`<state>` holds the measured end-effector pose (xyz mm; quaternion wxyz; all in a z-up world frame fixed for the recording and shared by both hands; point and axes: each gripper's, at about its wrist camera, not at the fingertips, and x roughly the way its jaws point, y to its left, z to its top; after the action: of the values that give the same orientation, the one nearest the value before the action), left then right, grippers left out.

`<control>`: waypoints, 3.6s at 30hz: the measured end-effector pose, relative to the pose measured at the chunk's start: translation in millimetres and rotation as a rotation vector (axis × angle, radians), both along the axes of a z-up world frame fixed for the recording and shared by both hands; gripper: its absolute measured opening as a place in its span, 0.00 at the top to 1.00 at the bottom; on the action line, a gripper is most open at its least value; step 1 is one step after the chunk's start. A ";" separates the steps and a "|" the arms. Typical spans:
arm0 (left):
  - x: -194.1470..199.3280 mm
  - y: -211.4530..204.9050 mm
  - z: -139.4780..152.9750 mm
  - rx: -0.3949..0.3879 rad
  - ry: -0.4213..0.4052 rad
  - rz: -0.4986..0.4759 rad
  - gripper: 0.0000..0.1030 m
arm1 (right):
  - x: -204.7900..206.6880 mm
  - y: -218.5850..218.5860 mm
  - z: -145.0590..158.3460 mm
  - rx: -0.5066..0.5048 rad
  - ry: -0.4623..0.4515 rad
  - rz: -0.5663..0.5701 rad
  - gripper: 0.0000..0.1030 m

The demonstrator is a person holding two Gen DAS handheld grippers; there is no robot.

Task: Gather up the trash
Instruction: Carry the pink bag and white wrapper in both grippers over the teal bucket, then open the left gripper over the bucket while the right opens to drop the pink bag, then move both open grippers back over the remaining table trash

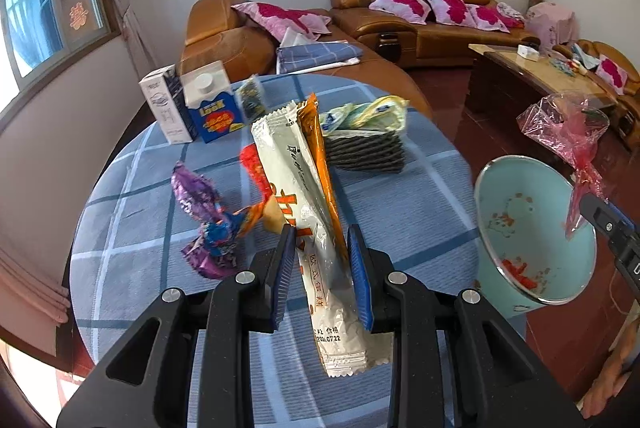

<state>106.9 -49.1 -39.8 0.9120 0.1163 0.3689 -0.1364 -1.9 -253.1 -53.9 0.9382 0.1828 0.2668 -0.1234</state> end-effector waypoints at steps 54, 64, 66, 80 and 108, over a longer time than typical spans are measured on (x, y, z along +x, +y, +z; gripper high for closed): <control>2.8 -210.4 -56.9 0.096 0.132 -0.264 0.73 | -19.2 -108.5 -53.9 0.092 0.115 -0.303 0.72; -0.5 -218.6 -65.5 0.105 0.150 -0.281 0.48 | -17.9 -113.3 -55.2 0.115 0.122 -0.312 0.72; -2.4 -216.8 -62.5 0.110 0.130 -0.278 0.43 | -18.1 -114.2 -55.3 0.119 0.121 -0.312 0.72; -2.7 -170.3 -46.0 0.114 0.058 -0.173 0.30 | -16.5 -107.1 -54.7 0.110 0.122 -0.278 0.71; -2.2 -96.0 -25.5 0.070 0.005 -0.034 0.13 | -16.8 -69.0 -32.0 -0.008 0.055 -0.202 0.34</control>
<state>104.7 -145.1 -65.3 0.9041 0.1538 0.3735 -0.1391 -18.7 -322.1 -85.9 0.9140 0.2016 0.2724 -0.2232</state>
